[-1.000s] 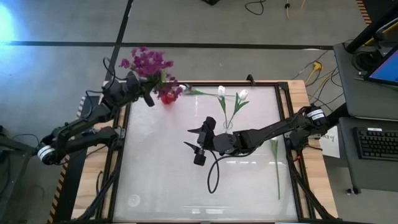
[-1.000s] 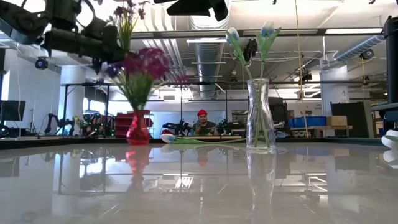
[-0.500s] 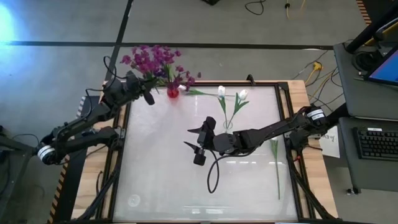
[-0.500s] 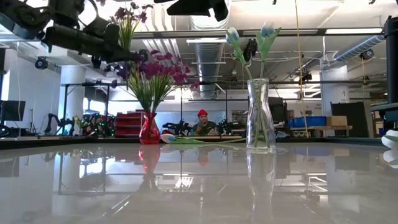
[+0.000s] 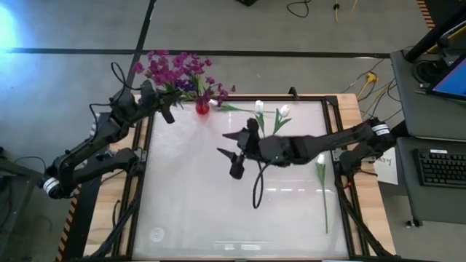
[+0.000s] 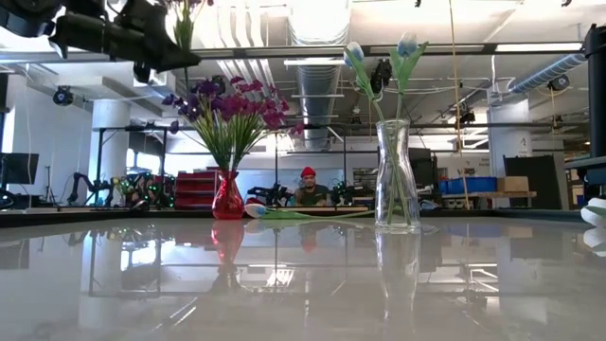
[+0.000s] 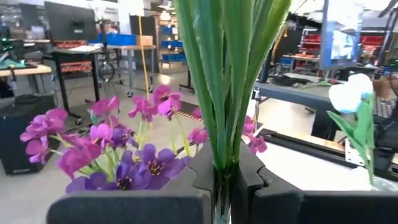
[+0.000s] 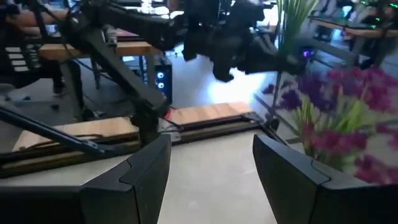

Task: Sort flowers into vase by color
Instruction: Put the light purple flower into the red vase

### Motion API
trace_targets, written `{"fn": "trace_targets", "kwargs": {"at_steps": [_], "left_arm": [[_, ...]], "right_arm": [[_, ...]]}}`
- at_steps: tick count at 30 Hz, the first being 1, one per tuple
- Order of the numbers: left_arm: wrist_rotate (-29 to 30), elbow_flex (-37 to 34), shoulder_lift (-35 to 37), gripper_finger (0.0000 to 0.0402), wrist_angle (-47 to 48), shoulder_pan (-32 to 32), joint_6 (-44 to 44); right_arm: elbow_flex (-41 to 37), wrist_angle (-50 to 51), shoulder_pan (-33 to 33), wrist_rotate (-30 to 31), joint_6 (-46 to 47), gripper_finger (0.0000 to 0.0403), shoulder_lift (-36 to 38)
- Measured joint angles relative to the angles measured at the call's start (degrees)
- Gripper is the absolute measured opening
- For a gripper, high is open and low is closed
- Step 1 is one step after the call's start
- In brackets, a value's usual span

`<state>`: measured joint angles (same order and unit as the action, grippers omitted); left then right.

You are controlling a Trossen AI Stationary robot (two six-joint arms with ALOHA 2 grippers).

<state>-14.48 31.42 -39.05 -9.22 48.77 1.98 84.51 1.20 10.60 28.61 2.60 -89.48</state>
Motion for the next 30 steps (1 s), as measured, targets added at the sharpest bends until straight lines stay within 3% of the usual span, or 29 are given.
{"fn": "trace_targets", "kwargs": {"at_steps": [7, 11, 15, 17, 21, 26, 30], "left_arm": [[-0.1, 0.0, 0.8, 0.0, 0.0, 0.0, -1.5], [-0.5, 0.0, 0.8, 0.0, 0.4, 0.0, -1.5], [-4.4, 0.0, 0.5, 0.0, 2.4, 0.0, -0.9], [-4.8, 0.0, 0.7, 0.0, 2.6, -0.1, -0.6], [-4.7, 0.0, 0.8, 0.0, 1.8, 0.0, -0.8], [-4.6, 0.0, 0.4, 0.0, 1.5, 0.0, -1.3], [-4.6, 0.0, -0.2, 0.0, 1.5, 0.0, -1.3]], "right_arm": [[15.1, 7.3, -9.0, -2.7, -7.8, 0.0221, -0.3], [21.7, 12.8, -17.5, -8.0, -11.8, 0.0221, -1.5], [24.7, 20.1, -28.6, -8.5, -12.6, 0.0221, -1.3], [24.5, 23.3, -35.5, -11.2, -10.0, 0.0221, -1.2], [19.5, 23.9, -48.1, -24.1, -5.2, 0.0221, -1.8], [10.7, 17.3, -57.3, -39.3, 4.6, 0.0221, -4.5], [4.7, 10.6, -57.8, -38.9, 2.9, 0.0221, -6.7]]}}
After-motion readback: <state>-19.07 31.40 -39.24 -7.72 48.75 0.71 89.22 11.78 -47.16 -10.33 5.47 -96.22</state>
